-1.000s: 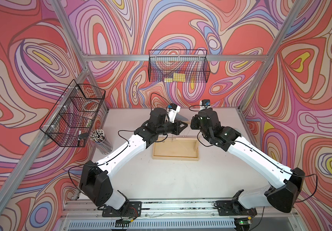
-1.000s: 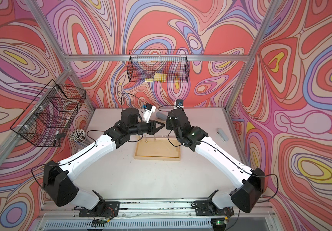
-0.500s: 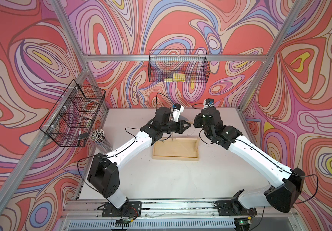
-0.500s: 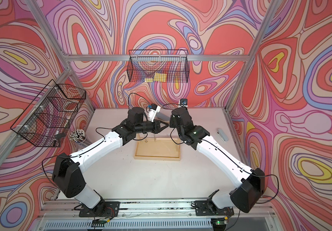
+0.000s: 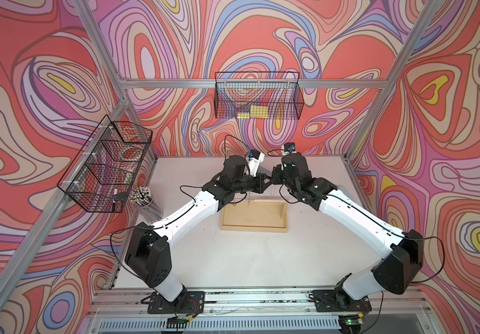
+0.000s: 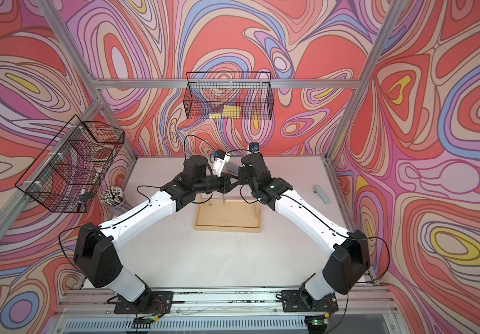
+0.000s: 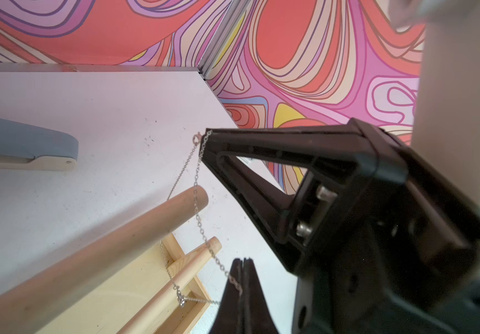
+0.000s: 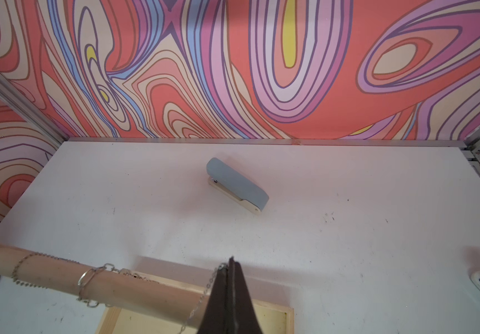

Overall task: Hang the necklace on the jewelry display stand
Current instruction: Hang the necklace on the stand.

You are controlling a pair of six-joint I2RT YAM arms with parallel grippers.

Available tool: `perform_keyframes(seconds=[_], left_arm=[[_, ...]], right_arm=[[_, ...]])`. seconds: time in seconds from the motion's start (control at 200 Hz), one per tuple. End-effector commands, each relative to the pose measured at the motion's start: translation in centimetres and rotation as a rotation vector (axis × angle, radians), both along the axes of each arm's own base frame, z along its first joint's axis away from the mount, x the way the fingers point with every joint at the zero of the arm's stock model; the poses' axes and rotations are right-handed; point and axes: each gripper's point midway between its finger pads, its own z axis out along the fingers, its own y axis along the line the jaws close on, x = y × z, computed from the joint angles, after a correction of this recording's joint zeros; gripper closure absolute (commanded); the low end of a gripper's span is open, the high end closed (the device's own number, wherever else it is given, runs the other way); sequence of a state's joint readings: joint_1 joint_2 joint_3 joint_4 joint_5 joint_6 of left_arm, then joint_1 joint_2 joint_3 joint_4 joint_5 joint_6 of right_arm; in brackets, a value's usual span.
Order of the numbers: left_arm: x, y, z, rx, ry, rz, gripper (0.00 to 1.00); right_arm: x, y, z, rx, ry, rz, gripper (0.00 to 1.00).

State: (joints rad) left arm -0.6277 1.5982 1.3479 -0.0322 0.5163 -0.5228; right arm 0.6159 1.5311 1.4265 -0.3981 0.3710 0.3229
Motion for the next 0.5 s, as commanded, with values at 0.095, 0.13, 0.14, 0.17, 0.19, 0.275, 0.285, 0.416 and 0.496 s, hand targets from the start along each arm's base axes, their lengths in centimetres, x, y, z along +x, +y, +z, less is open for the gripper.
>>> perform_keyframes(seconds=[0.095, 0.13, 0.14, 0.17, 0.19, 0.275, 0.285, 0.416, 0.496], left_arm=[[-0.5, 2.1, 0.8, -0.001, -0.05, 0.048, 1.0], [-0.6, 2.4, 0.8, 0.0, -0.047, 0.055, 1.0], [-0.6, 2.5, 0.8, 0.0, -0.049, 0.056, 1.0], [-0.7, 2.7, 0.3, 0.005, -0.042, 0.061, 1.0], [-0.8, 2.8, 0.2, 0.007, -0.039, 0.063, 1.0], [-1.1, 3.2, -0.5, 0.013, -0.028, 0.071, 1.0], [-1.2, 3.2, -0.6, 0.014, -0.025, 0.069, 1.0], [-1.6, 3.6, -2.1, 0.027, 0.003, 0.077, 1.0], [-1.7, 3.7, -2.7, 0.03, 0.01, 0.078, 1.0]], right_arm=[[0.8, 1.4, 0.9, 0.017, -0.014, 0.053, 1.0], [0.9, 1.6, 0.8, 0.018, -0.011, 0.059, 1.0], [0.9, 1.6, 0.8, 0.019, -0.01, 0.061, 1.0], [0.9, 1.8, 0.8, 0.022, -0.007, 0.066, 1.0], [0.9, 1.8, 0.7, 0.023, -0.005, 0.071, 1.0], [0.7, 2.0, 0.7, 0.032, -0.002, 0.083, 1.0], [0.7, 2.1, 0.6, 0.031, 0.001, 0.085, 1.0], [0.3, 2.5, 0.2, 0.039, 0.017, 0.112, 1.0], [0.1, 2.6, -0.1, 0.044, 0.026, 0.12, 1.0]])
